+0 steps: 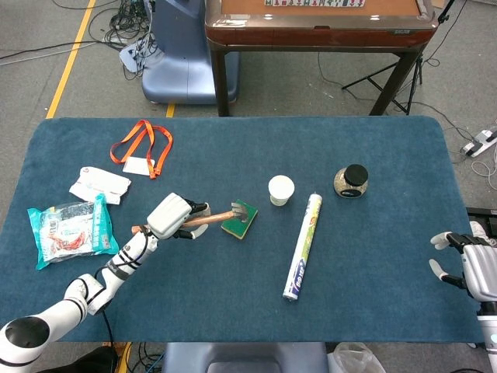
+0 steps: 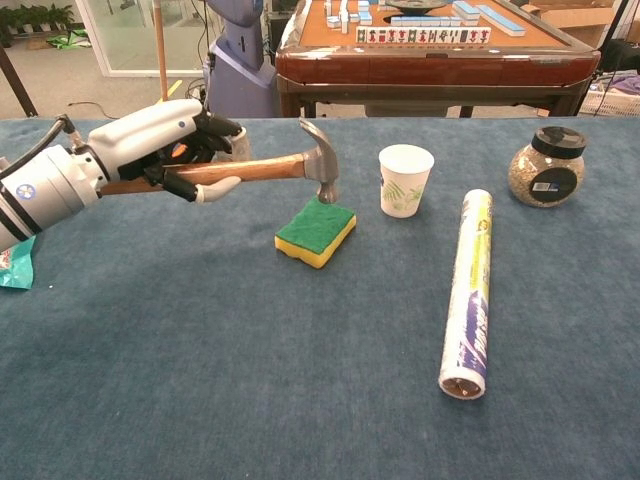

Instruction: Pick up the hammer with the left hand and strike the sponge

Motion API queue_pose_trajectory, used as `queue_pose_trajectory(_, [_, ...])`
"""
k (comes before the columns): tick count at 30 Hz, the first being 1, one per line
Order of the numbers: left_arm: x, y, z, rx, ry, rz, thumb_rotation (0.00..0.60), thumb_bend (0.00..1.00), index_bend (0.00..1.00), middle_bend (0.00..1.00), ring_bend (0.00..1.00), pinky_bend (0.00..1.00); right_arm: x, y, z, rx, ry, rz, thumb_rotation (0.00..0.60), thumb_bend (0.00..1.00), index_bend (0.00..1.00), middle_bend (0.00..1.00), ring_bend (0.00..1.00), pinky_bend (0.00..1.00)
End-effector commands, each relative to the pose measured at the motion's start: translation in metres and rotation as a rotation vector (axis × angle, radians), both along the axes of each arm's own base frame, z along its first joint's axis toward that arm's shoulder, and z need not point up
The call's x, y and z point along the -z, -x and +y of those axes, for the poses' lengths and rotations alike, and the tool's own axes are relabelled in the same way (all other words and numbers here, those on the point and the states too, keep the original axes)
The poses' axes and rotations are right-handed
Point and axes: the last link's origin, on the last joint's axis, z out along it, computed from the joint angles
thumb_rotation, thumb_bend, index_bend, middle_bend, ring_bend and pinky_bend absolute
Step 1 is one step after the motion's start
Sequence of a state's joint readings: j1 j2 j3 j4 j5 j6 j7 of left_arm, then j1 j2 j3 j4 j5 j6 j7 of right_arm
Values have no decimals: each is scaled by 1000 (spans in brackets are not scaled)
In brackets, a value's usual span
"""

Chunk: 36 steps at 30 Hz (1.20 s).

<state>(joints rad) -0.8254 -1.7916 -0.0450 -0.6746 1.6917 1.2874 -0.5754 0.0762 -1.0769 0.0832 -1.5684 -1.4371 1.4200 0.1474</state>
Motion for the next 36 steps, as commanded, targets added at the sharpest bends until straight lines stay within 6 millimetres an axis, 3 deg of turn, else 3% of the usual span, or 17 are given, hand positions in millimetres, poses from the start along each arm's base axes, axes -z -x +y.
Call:
queue_pose_trajectory(1, [4, 1, 2, 16, -12, 40, 600, 397, 840, 947, 755, 858, 1, 0, -1, 2, -2, 1, 600, 258, 433, 469, 397, 397])
queue_pose_trajectory(7, [5, 2, 6, -2, -8, 29, 600, 397, 839, 947, 755, 858, 1, 0, -1, 5, -3, 3, 600, 258, 434, 469, 397, 397])
queue_pose_trajectory(19, [23, 9, 9, 32, -53, 223, 600, 397, 839, 947, 754, 858, 1, 1, -1, 7, -6, 3, 600, 258, 434, 469, 397, 397])
queue_pose_trajectory(28, [5, 2, 10, -38, -15, -19, 600, 397, 840, 947, 754, 858, 0, 0, -1, 4, -4, 1, 600, 258, 433, 469, 397, 397])
queue_pose_trajectory(36, [-2, 3, 9, -44, 4, -47, 600, 397, 840, 947, 754, 858, 2, 0, -1, 4, -10, 3, 600, 258, 433, 469, 397, 397])
